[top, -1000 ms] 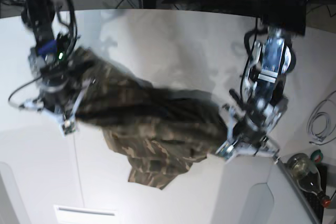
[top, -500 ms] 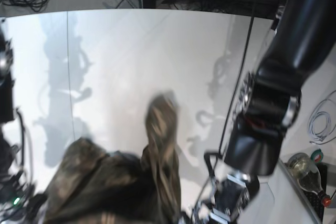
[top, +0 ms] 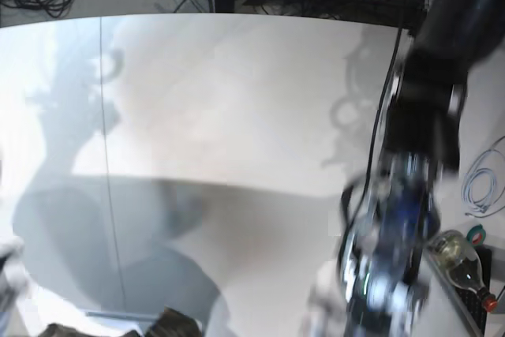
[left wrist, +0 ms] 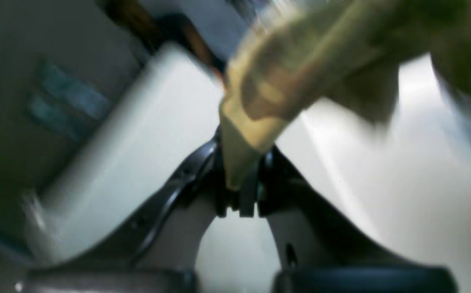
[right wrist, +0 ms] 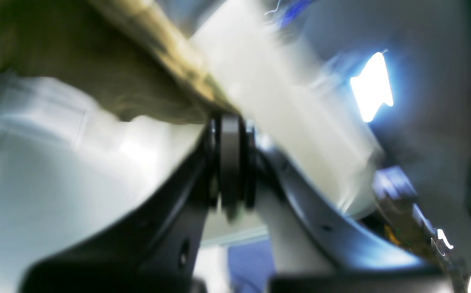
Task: Layout the t-shirt on the table in an organized manner, then fold the t-shirt properly
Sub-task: 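Lift the shirt with both grippers and swing it flat onto the table, then open both grippers and raise them off the spread shirt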
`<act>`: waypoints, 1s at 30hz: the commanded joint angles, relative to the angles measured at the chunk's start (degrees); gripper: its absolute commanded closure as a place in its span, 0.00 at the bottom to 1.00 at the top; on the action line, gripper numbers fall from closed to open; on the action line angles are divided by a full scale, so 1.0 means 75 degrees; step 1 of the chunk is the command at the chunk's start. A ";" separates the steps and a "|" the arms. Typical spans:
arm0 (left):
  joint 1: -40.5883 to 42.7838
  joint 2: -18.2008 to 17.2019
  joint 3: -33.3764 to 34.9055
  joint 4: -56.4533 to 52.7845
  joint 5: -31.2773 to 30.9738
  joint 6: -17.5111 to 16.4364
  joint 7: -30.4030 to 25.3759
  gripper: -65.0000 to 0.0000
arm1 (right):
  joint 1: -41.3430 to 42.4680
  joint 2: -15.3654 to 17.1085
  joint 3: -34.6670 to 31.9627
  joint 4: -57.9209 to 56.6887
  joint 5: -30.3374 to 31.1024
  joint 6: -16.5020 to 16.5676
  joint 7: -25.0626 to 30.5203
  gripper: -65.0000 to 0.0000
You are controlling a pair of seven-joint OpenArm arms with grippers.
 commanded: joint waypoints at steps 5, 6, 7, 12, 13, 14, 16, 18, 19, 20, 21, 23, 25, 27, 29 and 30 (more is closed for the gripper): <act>0.2401 -0.0349 -0.0077 0.0497 0.0164 0.0182 -0.0311 1.00 | -0.2258 -0.1150 0.0853 -0.0352 -0.0212 -0.0190 0.0772 1.00; 0.2847 -0.0326 -0.0077 0.0333 0.0164 0.0217 -0.0522 1.00 | -0.2598 -0.1455 0.1005 -0.0645 -0.0212 -0.0190 0.0971 1.00; 0.3175 -0.0326 -0.0077 0.0098 0.0164 0.0217 -0.0710 1.00 | -0.2832 -0.1701 0.1111 -0.0950 -0.0212 -0.0190 0.1135 1.00; 0.4195 -0.0150 -0.0089 -0.1414 0.0164 0.0580 -0.1601 1.00 | -0.3418 -0.2487 0.1498 -0.2708 -0.0212 -0.0202 0.2132 1.00; 0.4277 -0.0127 -0.0089 -0.1637 0.0164 0.0698 -0.1718 1.00 | -0.3454 -0.2533 0.1509 -0.2919 -0.0212 -0.0202 0.2249 1.00; 0.4300 -0.0127 -0.0077 -0.1836 0.0164 0.0780 -0.1800 1.00 | -0.3536 -0.2580 0.1509 -0.3083 -0.0212 -0.0272 0.2296 1.00; 0.4452 -0.0127 -0.0077 -0.2059 0.0164 0.0780 -0.1812 1.00 | -0.3747 -0.2627 0.1486 -0.3118 -0.0212 -0.0577 0.2296 1.00; 0.4570 -0.0138 -0.0077 -0.2059 0.0164 0.0780 -0.1800 1.00 | -0.3969 -0.2639 0.1416 -0.3059 -0.0212 -0.0823 0.2296 1.00; 0.4628 -0.0138 -0.0077 -0.2059 0.0164 0.0780 -0.1800 1.00 | -0.4051 -0.2639 0.1416 -0.3059 -0.0200 -0.0882 0.2296 1.00; 0.4663 -0.0138 -0.0077 -0.2059 0.0164 0.0780 -0.1788 1.00 | -0.4098 -0.2639 0.1427 -0.3013 -0.0200 -0.0882 0.2284 0.99; 0.4675 -0.0138 -0.0066 -0.2059 0.0176 0.0780 -0.1788 1.00 | -0.4180 -0.2651 0.1427 -0.2977 -0.0188 -0.0882 0.2272 0.99; 0.4675 -0.0138 -0.0007 -0.2047 0.0176 0.0768 -0.1624 1.00 | -0.4344 -0.2803 0.1427 -0.2884 -0.0188 -0.0893 0.2272 0.96; 0.4734 -0.0138 0.0005 -0.1894 0.0176 0.0768 -0.1085 1.00 | -0.4520 -0.2932 0.1439 -0.2638 -0.0200 -0.0893 0.2097 0.81; 0.4816 -0.0138 0.0005 -0.1496 0.0176 0.0768 -0.0581 1.00 | -0.4731 -0.2955 0.1392 -0.2145 -0.0188 -0.0893 0.1768 0.58; 0.4980 -0.0138 -0.0042 -0.1015 0.0176 0.0768 -0.0358 0.77 | -0.5059 -0.2979 0.1392 -0.1512 -0.0165 -0.0893 0.1698 0.39; 0.5085 -0.0138 -0.0077 -0.0757 0.0176 0.0768 -0.0311 0.64 | -0.5247 -0.3026 0.1392 -0.1114 -0.0165 -0.0893 0.1710 0.32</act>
